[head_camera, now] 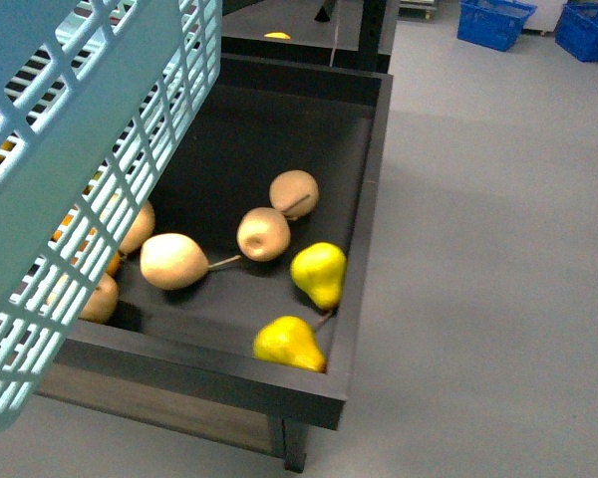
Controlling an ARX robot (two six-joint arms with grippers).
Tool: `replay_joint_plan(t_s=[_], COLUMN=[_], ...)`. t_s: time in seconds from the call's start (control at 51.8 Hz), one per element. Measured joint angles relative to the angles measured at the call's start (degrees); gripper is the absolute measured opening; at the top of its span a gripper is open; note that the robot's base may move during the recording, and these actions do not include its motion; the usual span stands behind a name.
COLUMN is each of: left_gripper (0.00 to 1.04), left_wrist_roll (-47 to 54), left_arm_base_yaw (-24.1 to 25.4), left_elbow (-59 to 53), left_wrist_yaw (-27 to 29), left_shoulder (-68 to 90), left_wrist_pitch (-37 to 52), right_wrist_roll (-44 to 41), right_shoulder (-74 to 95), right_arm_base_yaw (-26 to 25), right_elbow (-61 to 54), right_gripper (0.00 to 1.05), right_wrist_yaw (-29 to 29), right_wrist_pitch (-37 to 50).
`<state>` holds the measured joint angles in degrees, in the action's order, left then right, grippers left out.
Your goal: Pick mango and avocado into basket
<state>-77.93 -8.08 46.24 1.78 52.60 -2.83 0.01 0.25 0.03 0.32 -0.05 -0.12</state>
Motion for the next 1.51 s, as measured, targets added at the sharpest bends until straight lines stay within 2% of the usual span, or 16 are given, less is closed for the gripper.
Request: replay_joint_plan(t_s=[1.506], left_gripper=[0.06], left_wrist_roll=[0.00], left_arm_base_yaw=[0.09], left_elbow=[-0.07], left_wrist_yaw=[-0.07], left_shoulder=[0.11], left_wrist_pitch=[-0.07], right_wrist_roll=[0.00], right_shoulder=[0.04], right_arm_base_yaw=[0.00], right_elbow=[0.02], right_gripper=[0.97], right_wrist_yaw=[0.02], right_wrist_pitch=[0.02])
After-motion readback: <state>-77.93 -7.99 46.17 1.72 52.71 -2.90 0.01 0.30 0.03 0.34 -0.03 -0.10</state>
